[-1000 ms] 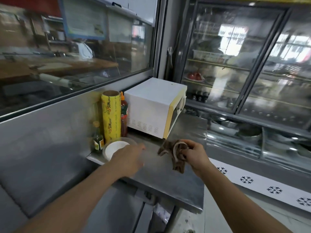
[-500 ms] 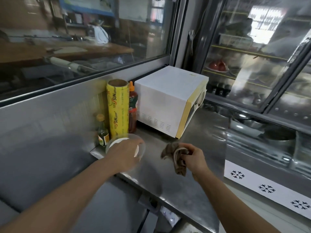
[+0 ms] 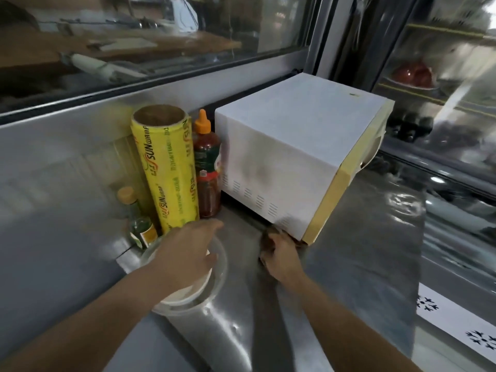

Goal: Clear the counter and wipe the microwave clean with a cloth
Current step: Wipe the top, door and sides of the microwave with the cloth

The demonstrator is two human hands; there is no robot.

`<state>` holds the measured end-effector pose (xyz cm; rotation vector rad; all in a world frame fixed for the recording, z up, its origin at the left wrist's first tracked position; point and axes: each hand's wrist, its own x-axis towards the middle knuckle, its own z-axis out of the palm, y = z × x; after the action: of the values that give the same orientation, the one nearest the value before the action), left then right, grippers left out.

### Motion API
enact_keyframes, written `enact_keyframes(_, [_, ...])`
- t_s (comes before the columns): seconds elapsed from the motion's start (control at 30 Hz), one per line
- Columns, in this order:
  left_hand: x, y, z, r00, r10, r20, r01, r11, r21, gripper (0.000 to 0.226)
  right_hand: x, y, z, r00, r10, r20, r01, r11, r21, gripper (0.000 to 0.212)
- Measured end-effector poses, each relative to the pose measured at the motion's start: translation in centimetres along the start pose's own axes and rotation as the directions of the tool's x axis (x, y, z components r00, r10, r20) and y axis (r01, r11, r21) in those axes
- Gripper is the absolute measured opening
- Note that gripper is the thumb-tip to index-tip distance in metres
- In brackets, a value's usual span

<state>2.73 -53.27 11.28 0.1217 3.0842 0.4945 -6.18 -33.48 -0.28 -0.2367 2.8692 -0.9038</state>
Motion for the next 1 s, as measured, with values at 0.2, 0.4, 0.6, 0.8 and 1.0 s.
enact_keyframes(0.2, [1.0, 0.2, 0.7, 0.999, -0.025, -0.021, 0.025, 1.000, 0.015, 0.055, 3.0, 2.0, 2.6, 0.987, -0.098, 0.124, 0.134, 0.936, -0.327, 0.059])
enact_keyframes(0.4, [0.8, 1.9, 0.5, 1.000, -0.020, -0.010, 0.021, 0.998, 0.059, 0.055, 0.0, 2.7, 1.8, 0.963, -0.217, 0.160, 0.255, 0.926, -0.279, 0.051])
enact_keyframes(0.6, [-1.0, 4.3, -0.3, 1.000, 0.025, -0.003, -0.025, 0.998, 0.059, 0.055, -5.3, 2.8, -2.2, 0.969, -0.147, 0.196, 0.143, 0.989, 0.037, 0.045])
enact_keyframes(0.8, [-4.5, 5.9, -1.0, 0.998, 0.065, 0.027, -0.066, 0.997, 0.039, 0.057, -11.2, 1.0, -7.6, 0.984, 0.179, -0.008, -0.152, 0.856, 0.494, 0.044])
enact_keyframes(1.0, [-10.4, 8.8, -3.0, 0.989, 0.131, 0.072, -0.127, 0.990, -0.065, 0.052, -18.7, -3.9, -13.3, 0.954, 0.297, -0.030, -0.125, 0.488, 0.864, 0.026])
